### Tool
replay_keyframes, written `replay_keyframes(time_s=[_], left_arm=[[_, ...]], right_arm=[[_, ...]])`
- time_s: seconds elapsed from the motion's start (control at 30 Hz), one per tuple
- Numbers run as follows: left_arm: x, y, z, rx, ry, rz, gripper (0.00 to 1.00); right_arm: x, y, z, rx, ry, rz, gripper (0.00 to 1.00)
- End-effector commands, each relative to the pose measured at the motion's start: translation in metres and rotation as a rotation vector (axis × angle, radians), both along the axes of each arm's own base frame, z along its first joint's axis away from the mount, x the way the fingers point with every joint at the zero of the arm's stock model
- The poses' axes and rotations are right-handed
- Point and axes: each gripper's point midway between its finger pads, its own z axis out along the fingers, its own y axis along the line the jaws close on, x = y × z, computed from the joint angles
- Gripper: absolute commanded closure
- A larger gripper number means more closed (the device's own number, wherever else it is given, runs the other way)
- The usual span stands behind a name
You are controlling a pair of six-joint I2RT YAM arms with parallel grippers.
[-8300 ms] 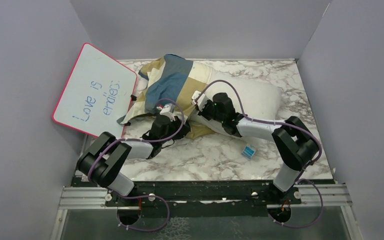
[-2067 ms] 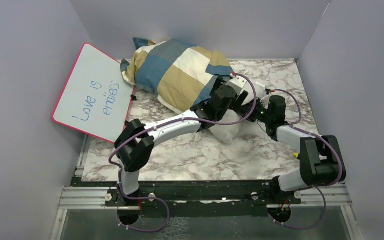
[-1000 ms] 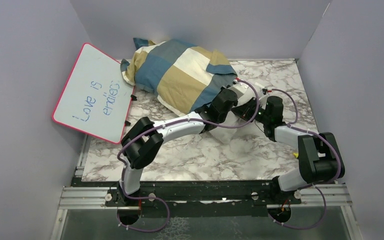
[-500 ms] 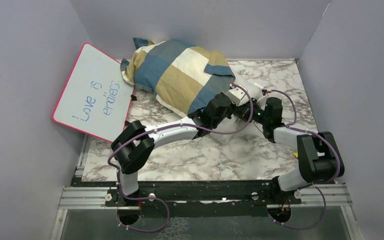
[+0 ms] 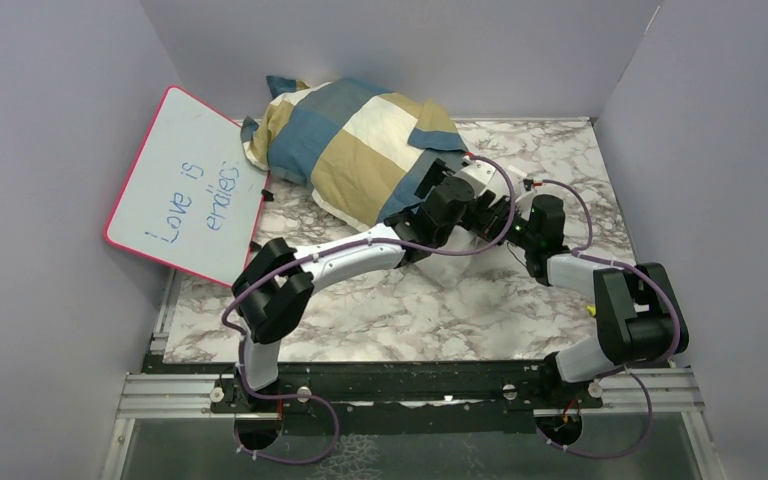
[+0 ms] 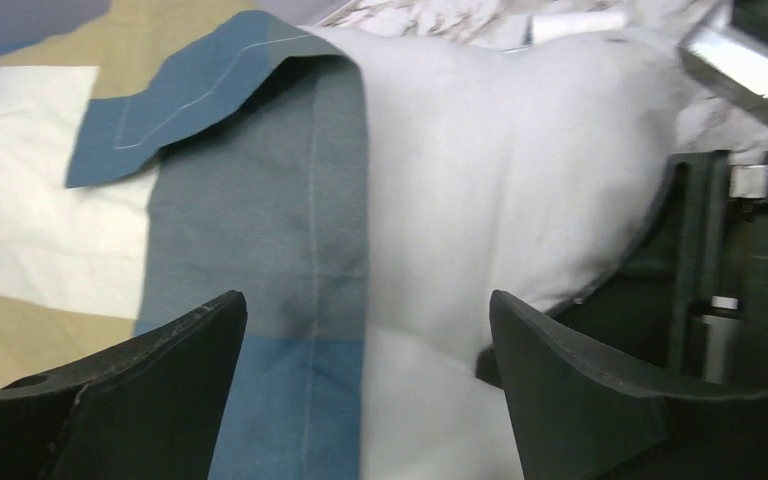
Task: Put the pillow into the pillowcase
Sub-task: Stuff the pillow into the pillowcase.
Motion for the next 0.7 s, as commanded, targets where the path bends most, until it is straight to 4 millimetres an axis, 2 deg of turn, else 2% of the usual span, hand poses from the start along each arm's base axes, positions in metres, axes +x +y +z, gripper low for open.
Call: replay_keyframes(time_s=[0.0, 0.07, 0.23, 0.37, 0.43, 0.57, 0.67], left_arm=[[0.019, 0.032, -0.002, 0.173, -0.067, 0.159, 0.06], [0.026, 0.037, -0.006, 0.194, -0.066, 0.178, 0.01], [0.042, 0.043, -0.019, 0.24, -0.063, 0.195, 0.01], [0.052, 0.051, -0.024, 0.28, -0.101, 0.234, 0.12], [0.053, 0.054, -0.021, 0.287, -0.129, 0.251, 0.25], [0.055, 0.058, -0.012, 0.262, -0.17, 0.274, 0.75], [0.057, 0.056, -0.011, 0.265, -0.167, 0.267, 0.92]], right_arm=[[-0.007, 0.014, 0.004, 0.007, -0.021, 0.07, 0.86], [-0.007, 0.013, 0.004, 0.007, -0.021, 0.07, 0.86], [-0.009, 0.011, 0.002, -0.003, -0.021, 0.061, 0.86], [-0.008, 0.012, 0.003, -0.002, -0.026, 0.063, 0.86], [-0.008, 0.012, 0.001, -0.003, -0.022, 0.068, 0.86], [-0.009, 0.013, -0.004, 0.0, -0.012, 0.071, 0.86], [-0.01, 0.014, -0.005, 0.001, -0.01, 0.074, 0.86]])
